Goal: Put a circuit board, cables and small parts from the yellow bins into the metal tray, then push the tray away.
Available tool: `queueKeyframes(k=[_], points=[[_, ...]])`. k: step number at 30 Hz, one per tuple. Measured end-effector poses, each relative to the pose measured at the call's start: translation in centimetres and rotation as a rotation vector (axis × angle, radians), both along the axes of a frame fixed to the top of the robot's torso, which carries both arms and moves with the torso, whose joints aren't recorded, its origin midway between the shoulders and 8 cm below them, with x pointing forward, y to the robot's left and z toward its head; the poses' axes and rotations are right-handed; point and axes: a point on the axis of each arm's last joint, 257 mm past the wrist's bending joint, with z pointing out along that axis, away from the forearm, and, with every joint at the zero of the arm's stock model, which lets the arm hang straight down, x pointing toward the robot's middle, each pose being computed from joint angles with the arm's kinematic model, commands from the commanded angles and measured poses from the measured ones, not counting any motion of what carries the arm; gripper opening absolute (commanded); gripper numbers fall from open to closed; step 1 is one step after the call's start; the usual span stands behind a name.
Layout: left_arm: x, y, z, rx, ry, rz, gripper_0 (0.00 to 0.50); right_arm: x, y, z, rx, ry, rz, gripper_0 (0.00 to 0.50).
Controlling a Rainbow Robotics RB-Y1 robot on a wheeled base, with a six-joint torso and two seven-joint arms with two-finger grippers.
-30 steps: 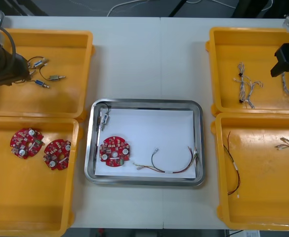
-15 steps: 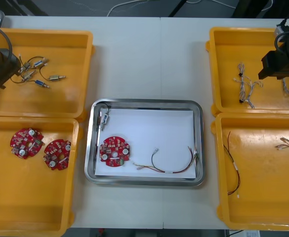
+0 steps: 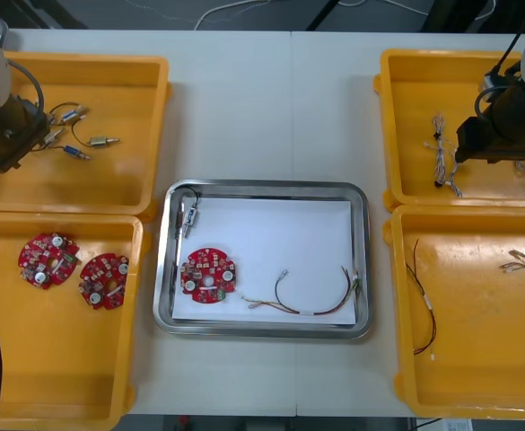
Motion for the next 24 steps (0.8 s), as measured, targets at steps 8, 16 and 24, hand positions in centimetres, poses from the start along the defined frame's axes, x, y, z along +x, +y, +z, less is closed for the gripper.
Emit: queueKeyframes(k=[8,16,24], points=[[1.3,-0.7,-0.1,0.005,-0.007,0.011,0.500,0.3,0.3,-2.0,-0.009,0.007,-0.013,0.500],[2.6,-1.7,-0.4,-0.002,-0.026,0.007,0.500,0.5,0.6,-3.0,-0.009,0.010,-0.048,0.500],[2.7,-2.1,-0.7,-0.006,-0.023,0.003,0.500,0.3,0.7,-2.9,-0.019,0.021,-0.056,0.500]])
